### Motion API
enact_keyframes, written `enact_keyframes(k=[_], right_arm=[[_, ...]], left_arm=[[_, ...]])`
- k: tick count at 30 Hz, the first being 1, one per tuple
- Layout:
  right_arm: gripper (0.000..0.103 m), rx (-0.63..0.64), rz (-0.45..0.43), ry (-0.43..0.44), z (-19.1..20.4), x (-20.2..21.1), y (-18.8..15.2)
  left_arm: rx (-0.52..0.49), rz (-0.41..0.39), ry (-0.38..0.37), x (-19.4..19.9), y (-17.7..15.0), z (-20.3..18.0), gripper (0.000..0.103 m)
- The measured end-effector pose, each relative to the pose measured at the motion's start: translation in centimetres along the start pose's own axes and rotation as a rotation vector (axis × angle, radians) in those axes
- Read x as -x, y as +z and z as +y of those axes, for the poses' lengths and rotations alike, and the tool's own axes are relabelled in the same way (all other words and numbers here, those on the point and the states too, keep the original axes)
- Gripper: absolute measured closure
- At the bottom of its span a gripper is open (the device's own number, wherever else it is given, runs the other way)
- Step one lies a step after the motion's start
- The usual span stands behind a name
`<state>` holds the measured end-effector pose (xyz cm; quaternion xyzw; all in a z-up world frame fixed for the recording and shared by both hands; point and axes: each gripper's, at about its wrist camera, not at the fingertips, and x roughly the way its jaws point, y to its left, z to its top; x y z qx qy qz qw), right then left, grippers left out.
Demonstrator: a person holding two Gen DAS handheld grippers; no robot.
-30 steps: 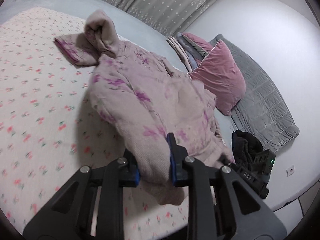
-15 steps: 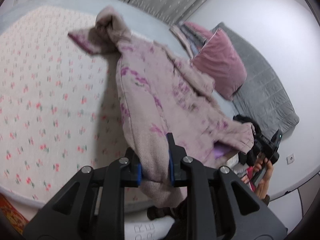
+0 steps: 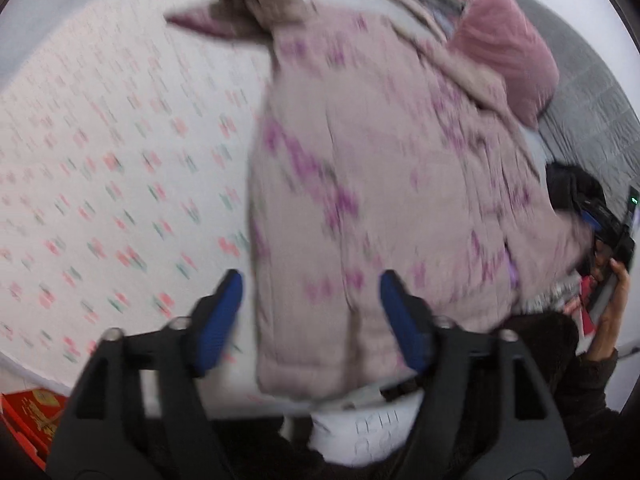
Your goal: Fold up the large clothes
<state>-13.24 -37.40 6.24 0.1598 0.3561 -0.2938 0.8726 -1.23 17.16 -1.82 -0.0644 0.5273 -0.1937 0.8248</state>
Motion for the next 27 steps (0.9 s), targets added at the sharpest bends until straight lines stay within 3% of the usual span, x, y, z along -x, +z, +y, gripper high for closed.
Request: enact_keyframes(k=[3,7,11,13,16,19,22,24,27], right_arm=[[0.021,-0.006,-0.075,0.088,1.9,1.9,2.3],[0.020,0.038,-0.063,0.221,7.2,1.2,4.9],[0.020,0.107,-0.036,0.348,12.9,-2.5,4.6],[0.020,0.142,-0.021,0.364,14.8,-5.1,3.3],[0.020,0.191,0.110,0.390,17.9,-9.0,1.6],[0.020,0.179,0.175,0.424,19.7,-11.2,1.1],[0.020,0.239,0.176,0.423,20.8,-11.8,0.4],[0.020,0.273,0.178,0.396,21.2,-12.3,0.0],[0.020,0.295,0.178,0.381,21.4,-12.9,-0.2]], left_arm=[[0.053,-0.056,0.030,0.8,2.3,1.1,0.026],[0.133,-0.133,0.050,0.0,6.5,2.7,0.022],[0.193,-0.204,0.153,-2.3,11.6,5.4,0.022],[0.231,-0.224,0.157,-3.5,13.7,7.4,0.022],[0.304,-0.221,0.119,-6.0,16.3,10.1,0.022],[0.379,-0.219,0.100,-9.2,19.2,12.5,0.022],[0.434,-0.229,0.092,-12.0,21.6,14.4,0.029],[0.474,-0.246,0.096,-13.5,22.8,15.3,0.043],[0.524,-0.284,0.081,-15.2,24.7,16.2,0.045]])
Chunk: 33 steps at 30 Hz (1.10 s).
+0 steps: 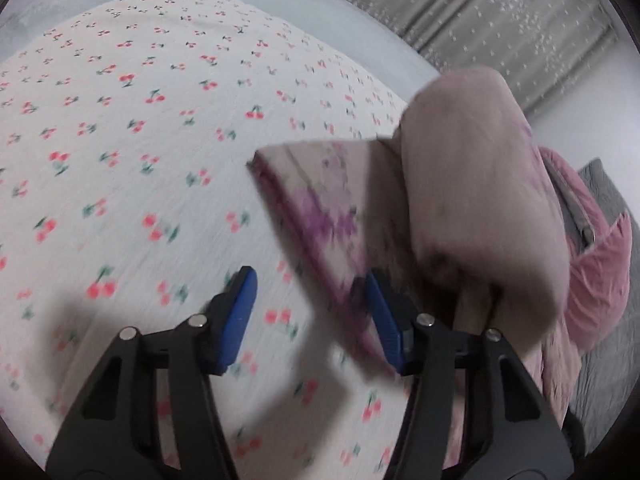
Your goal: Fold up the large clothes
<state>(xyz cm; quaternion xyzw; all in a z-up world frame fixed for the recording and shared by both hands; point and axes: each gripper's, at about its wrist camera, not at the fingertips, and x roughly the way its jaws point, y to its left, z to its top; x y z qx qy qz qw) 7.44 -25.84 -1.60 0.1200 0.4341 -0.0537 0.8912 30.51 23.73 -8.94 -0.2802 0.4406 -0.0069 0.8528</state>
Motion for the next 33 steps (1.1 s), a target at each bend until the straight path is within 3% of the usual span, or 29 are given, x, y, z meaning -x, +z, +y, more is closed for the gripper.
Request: enact_keyframes(k=[2,3,4,6,8,12,20,23,26,29,30,33], right_arm=[[0.020,-0.003,-0.004,-0.009,0.0,-0.2,0.0],[0.020,-0.002,-0.004,-0.017,0.0,-0.4,0.1],[0.020,-0.001,-0.004,-0.025,0.1,-0.7,0.3],[0.020,0.003,-0.004,-0.035,0.2,-1.1,0.4],[0.020,0.000,0.000,-0.045,0.0,-1.4,0.6],[0.020,0.004,-0.009,-0.050,-0.2,-1.1,0.7],[0.020,0.010,-0.007,-0.060,-0.4,-1.5,1.2],[0.020,-0.005,0.001,-0.057,-0.4,-1.7,1.2],[0.020,0.001,0.011,-0.061,0.0,-1.8,1.3],[0.020,0.034,0.020,-0.059,0.7,-1.6,1.7],[0.020,0.048,0.021,-0.061,0.9,-1.5,1.9],[0.020,0.093,0.006,-0.089,1.2,-0.8,2.7]], left_arm=[[0.001,-0.022,-0.008,-0.9,0.9,-0.8,0.051],[-0.008,-0.011,0.003,-1.4,1.3,-1.2,0.077],[-0.027,0.003,0.045,-1.8,1.6,-1.6,0.085],[-0.105,0.008,0.117,-1.1,2.1,-2.7,0.093],[-0.204,-0.017,0.167,0.7,3.2,-4.1,0.093],[-0.367,-0.155,0.371,6.2,6.4,-5.0,0.094],[-0.492,-0.334,0.835,11.8,10.9,1.3,0.095],[-0.511,-0.360,0.911,12.2,11.0,3.6,0.095],[-0.606,-0.394,1.015,11.4,10.4,4.2,0.094],[-0.667,-0.320,1.072,8.4,10.4,5.6,0.093],[-0.656,-0.234,1.085,6.8,10.3,6.5,0.089],[-0.536,-0.123,1.086,5.1,10.2,9.0,0.082]])
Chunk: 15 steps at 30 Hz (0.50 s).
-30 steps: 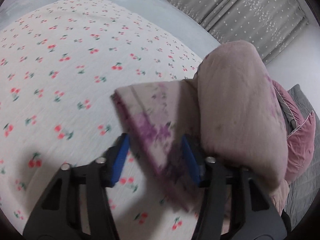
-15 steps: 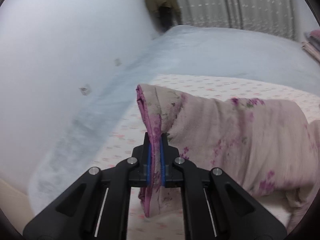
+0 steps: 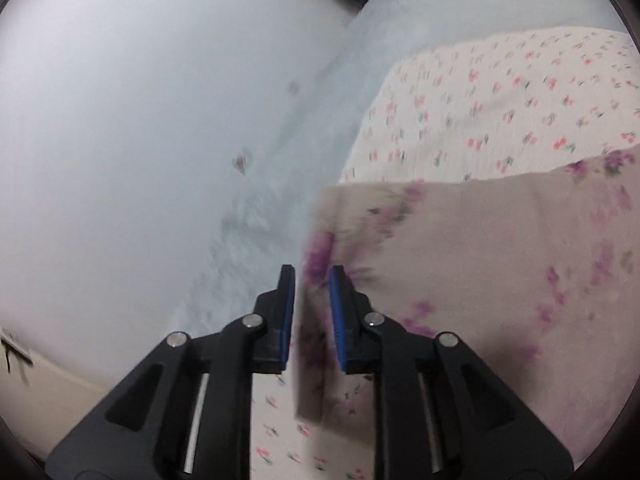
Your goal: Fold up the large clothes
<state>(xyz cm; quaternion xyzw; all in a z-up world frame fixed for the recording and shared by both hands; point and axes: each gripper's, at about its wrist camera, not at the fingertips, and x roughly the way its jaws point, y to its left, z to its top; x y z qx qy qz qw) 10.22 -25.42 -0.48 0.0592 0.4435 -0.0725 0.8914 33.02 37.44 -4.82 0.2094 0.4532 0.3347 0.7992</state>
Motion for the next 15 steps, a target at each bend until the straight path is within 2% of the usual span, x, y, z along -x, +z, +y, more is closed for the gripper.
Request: enact_keyframes(k=[1,2,3,5,10,11,15], right_arm=[[0.020,0.009,-0.005,-0.008,-0.2,0.1,0.3],[0.020,0.016,-0.009,-0.019,-0.5,0.2,0.8],[0.020,0.018,-0.012,-0.030,-0.9,0.1,1.4],[0.020,0.015,-0.011,-0.043,-1.6,-0.5,2.7],[0.020,-0.019,0.020,-0.035,-3.0,-2.7,6.4],[0.020,-0.024,0.027,-0.037,-3.3,-3.1,7.2],[0.020,-0.016,0.031,-0.067,-4.2,-4.7,9.6]], left_arm=[[0.023,0.012,-0.018,-0.1,-0.2,0.1,0.079],[0.052,0.013,-0.067,0.1,-0.6,0.4,0.067],[0.078,0.007,-0.134,0.6,-1.1,0.7,0.049],[0.108,-0.007,-0.192,1.3,-1.2,1.2,0.033],[0.101,-0.076,-0.313,6.2,-0.4,0.6,0.030],[0.093,-0.090,-0.342,6.8,0.3,-0.1,0.027],[0.005,-0.174,-0.538,12.0,3.1,-4.7,0.022]])
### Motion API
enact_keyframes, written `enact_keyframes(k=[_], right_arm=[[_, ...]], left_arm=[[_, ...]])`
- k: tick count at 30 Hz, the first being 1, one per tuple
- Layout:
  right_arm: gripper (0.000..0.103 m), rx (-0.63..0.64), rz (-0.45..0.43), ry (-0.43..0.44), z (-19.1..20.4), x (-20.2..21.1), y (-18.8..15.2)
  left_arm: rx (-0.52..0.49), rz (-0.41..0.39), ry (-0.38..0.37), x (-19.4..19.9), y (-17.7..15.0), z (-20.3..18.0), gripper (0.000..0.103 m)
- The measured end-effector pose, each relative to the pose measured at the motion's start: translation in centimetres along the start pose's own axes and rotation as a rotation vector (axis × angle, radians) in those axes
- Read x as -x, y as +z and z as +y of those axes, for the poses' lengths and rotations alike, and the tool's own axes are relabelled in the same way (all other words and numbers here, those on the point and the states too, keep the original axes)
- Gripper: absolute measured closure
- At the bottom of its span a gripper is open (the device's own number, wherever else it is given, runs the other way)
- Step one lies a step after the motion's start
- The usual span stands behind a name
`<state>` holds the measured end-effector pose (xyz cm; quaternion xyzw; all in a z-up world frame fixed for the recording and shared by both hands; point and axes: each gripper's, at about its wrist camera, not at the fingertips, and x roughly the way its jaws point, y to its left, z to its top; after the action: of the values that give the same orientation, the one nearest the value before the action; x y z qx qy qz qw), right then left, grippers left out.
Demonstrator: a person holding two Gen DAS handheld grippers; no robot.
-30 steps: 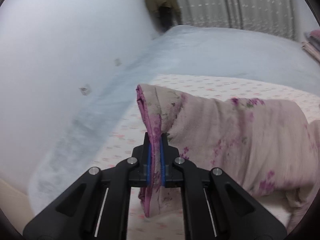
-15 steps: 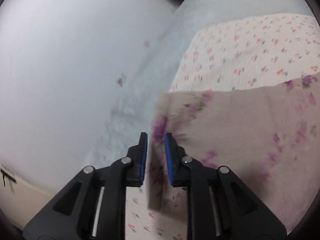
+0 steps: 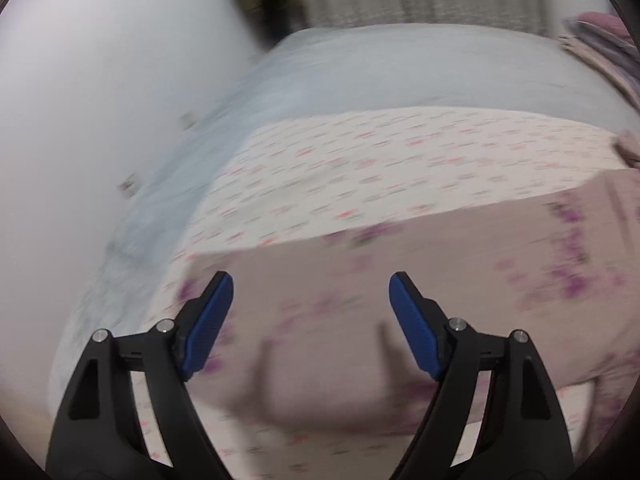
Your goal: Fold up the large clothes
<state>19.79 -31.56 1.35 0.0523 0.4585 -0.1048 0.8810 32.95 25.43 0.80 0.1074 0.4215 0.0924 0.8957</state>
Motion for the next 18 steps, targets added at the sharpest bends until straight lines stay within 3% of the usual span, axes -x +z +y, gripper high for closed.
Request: enact_keyframes(k=[3,7,9,10,11,13,14,18], right_arm=[[0.020,0.047,0.010,-0.024,1.2,-2.3,2.5],[0.021,0.168,0.043,-0.034,4.9,-7.3,5.9],[0.025,0.194,0.053,-0.079,6.0,-10.3,6.9],[0.032,0.200,0.049,-0.113,6.2,-11.3,7.0],[0.054,0.221,0.042,-0.167,6.2,-12.4,6.9],[0.065,0.259,0.025,-0.172,5.9,-13.1,6.5],[0.088,0.270,0.010,-0.184,5.4,-12.5,6.2],[0.089,0.296,-0.061,-0.269,1.3,-7.4,6.5]], left_arm=[[-0.080,-0.020,-0.132,0.0,2.2,-6.3,0.022],[-0.141,-0.016,-0.255,0.2,3.4,-14.5,0.022],[-0.151,-0.002,-0.305,-0.1,3.5,-17.5,0.022],[-0.154,0.002,-0.325,-0.1,3.3,-18.8,0.022],[-0.156,0.002,-0.335,0.3,3.0,-19.6,0.022],[-0.170,0.004,-0.355,1.2,2.2,-21.1,0.022],[-0.177,0.005,-0.360,1.4,2.0,-21.5,0.022],[-0.235,-0.001,-0.356,2.7,0.8,-21.9,0.022]])
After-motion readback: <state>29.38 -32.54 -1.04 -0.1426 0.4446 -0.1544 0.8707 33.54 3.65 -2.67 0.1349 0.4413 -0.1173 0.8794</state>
